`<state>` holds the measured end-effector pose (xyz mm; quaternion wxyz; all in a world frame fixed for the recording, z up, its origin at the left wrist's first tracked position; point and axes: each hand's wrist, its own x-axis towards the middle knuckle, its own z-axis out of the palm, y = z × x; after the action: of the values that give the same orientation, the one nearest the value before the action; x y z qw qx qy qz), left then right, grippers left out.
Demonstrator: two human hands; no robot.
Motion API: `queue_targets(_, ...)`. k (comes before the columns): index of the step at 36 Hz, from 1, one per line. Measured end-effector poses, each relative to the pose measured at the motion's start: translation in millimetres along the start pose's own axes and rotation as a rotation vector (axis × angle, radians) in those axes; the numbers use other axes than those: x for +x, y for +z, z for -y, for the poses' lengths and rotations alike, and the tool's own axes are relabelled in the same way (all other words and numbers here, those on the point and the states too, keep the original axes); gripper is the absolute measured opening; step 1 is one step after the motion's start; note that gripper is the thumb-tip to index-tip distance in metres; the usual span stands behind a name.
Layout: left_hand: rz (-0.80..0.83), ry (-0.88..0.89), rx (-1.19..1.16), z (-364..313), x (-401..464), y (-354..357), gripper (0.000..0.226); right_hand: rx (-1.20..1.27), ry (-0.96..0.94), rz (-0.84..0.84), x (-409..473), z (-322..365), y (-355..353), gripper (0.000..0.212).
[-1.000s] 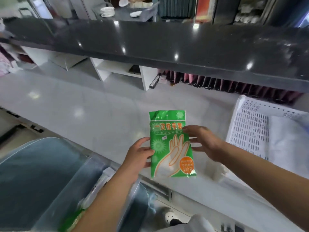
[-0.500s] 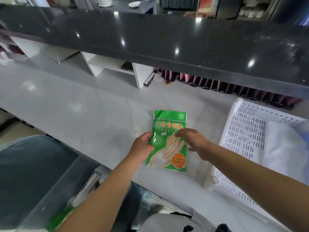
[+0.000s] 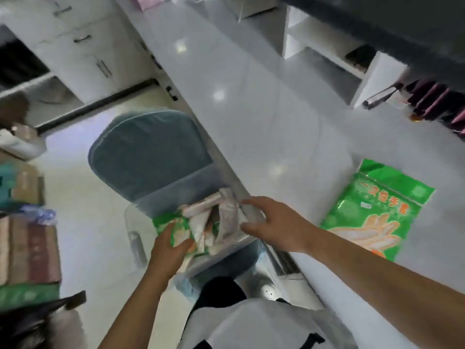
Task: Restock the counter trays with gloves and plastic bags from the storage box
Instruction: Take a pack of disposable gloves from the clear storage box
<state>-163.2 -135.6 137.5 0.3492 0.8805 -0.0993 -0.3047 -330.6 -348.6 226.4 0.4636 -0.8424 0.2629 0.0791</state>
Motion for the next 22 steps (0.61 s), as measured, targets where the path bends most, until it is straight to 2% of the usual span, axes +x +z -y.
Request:
queue_targets(4, -0.076, -0.228, -0.119, 57, -4, -28, 0.071, -0.045, -0.011, 0.158, 51, 24, 54, 0.055)
queue_targets(10, -0.114, -0.444, -0.289, 118, 7, -51, 0.063, -0.088, 0.185, 0.344, 122, 24, 145, 0.069)
queue_targets(16, -0.142, -0.586, -0.446, 163, 58, -56, 0.077, 0.027, 0.446, 0.335, 205, -4, 223, 0.045)
queue_targets(20, -0.143, -0.604, -0.521, 177, 88, -57, 0.057, 0.069, 0.574, 0.285, 259, -28, 260, 0.046)
queue_targets(22, -0.135, -0.587, -0.537, 183, 101, -57, 0.056, 0.109, 0.661, 0.289, 284, -35, 278, 0.044)
